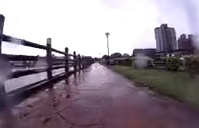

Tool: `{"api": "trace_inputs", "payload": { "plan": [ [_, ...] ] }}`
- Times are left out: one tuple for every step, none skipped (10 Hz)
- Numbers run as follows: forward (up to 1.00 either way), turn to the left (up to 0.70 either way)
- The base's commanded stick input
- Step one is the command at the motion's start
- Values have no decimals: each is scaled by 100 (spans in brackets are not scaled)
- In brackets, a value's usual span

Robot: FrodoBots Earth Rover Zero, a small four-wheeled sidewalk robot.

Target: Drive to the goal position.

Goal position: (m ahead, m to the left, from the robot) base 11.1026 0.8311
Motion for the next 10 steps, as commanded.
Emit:
{"api": "trace_inputs", "payload": {
  "plan": [
    [100, 0],
    [100, 0],
    [100, 0],
    [100, 0],
    [100, 0],
    [100, 0],
    [100, 0],
    [100, 0],
    [100, -2],
    [100, -25]
  ]
}}
